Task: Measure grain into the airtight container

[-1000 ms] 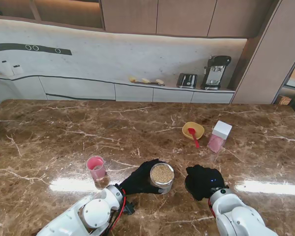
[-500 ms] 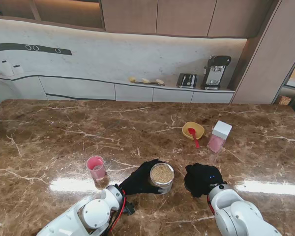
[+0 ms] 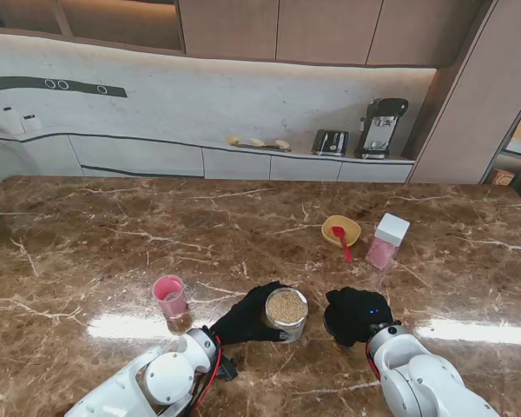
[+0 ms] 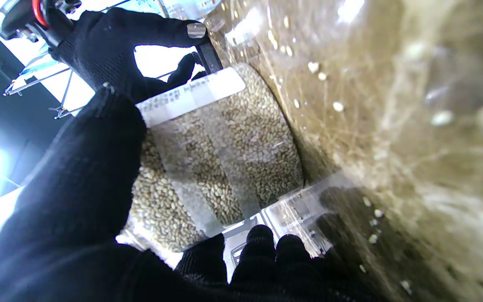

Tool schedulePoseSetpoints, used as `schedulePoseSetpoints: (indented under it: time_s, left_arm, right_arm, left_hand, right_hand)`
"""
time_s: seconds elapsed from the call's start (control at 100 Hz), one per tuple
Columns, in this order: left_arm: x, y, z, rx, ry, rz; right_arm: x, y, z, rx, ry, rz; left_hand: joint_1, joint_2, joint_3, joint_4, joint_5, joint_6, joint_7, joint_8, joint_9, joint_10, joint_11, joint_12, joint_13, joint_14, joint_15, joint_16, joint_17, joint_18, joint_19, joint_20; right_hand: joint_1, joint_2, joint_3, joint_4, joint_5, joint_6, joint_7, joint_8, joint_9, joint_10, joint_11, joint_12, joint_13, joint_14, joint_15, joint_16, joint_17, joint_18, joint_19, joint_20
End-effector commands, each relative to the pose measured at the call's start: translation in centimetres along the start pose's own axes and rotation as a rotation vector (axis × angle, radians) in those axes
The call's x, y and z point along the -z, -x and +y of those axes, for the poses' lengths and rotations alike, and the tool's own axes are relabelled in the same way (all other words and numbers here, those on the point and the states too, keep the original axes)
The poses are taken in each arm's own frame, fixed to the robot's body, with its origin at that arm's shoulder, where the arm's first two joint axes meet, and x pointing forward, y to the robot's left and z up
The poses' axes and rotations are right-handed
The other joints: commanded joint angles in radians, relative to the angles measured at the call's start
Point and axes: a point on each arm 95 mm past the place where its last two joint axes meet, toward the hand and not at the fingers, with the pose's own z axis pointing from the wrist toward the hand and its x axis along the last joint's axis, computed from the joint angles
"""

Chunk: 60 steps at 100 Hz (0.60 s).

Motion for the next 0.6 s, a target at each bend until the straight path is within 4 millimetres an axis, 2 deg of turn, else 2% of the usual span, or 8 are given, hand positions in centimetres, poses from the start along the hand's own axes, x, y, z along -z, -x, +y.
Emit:
schedulePoseSetpoints:
  time_s: [0.0, 0.13, 0.32, 0.59]
  left_arm:
    - [1.3, 2.0, 1.4, 0.008, 0.032, -0.064]
    - [1.3, 2.0, 1.4, 0.009, 0.035, -0.065]
    - [1.3, 2.0, 1.4, 0.009, 0.036, -0.064]
    - [1.3, 1.9, 1.5, 0.009, 0.038, -0.064]
  right_arm:
    - [0.9, 0.0, -4.1, -0.019, -0.114, -0.007]
    - [0.9, 0.0, -4.0, -0.030, -0.087, -0.003]
    - [1.1, 0.1, -3.2, -0.062, -0.054, 0.003]
    - [1.2, -0.1, -1.8, -0.104, -0.015, 0.025]
  left_hand:
    - [0.008, 0.040, -0.039, 0.025, -0.029, -0.006, -0.005, -0.002, -0.030, -0.004, -0.021, -0.010, -0.007, 0.157, -0.025, 0.005, 0.077, 0.267, 0.127, 0.030]
    - [0.013, 0.042, -0.046, 0.027, -0.028, -0.003, -0.004, -0.001, -0.030, -0.001, -0.021, -0.009, -0.008, 0.157, -0.025, 0.005, 0.077, 0.267, 0.127, 0.030]
    - [0.017, 0.046, -0.058, 0.030, -0.028, 0.002, -0.013, -0.010, -0.031, -0.001, -0.022, -0.009, -0.008, 0.159, -0.026, 0.005, 0.077, 0.269, 0.126, 0.030]
    - [0.026, 0.051, -0.069, 0.032, -0.023, 0.004, -0.015, -0.022, -0.030, 0.001, -0.022, -0.010, -0.008, 0.158, -0.026, 0.003, 0.077, 0.268, 0.125, 0.030]
  right_hand:
    - [0.156, 0.123, 0.180, 0.129, 0.103, -0.050, 0.126, 0.027, 0.125, -0.082, 0.105, 0.018, 0.091, -0.138, -0.111, -0.066, 0.024, -0.089, 0.036, -0.026]
    - [0.164, 0.125, 0.189, 0.129, 0.137, -0.066, 0.150, 0.036, 0.162, -0.090, 0.116, 0.028, 0.116, -0.152, -0.090, -0.050, 0.042, -0.097, 0.059, -0.022]
    - [0.170, 0.154, 0.190, 0.127, 0.133, -0.060, 0.144, 0.030, 0.162, -0.086, 0.105, 0.030, 0.118, -0.148, -0.092, -0.045, 0.045, -0.093, 0.064, -0.025]
    - [0.171, 0.147, 0.213, 0.129, 0.131, -0.058, 0.145, 0.027, 0.159, -0.083, 0.101, 0.032, 0.120, -0.148, -0.095, -0.042, 0.047, -0.093, 0.068, -0.029]
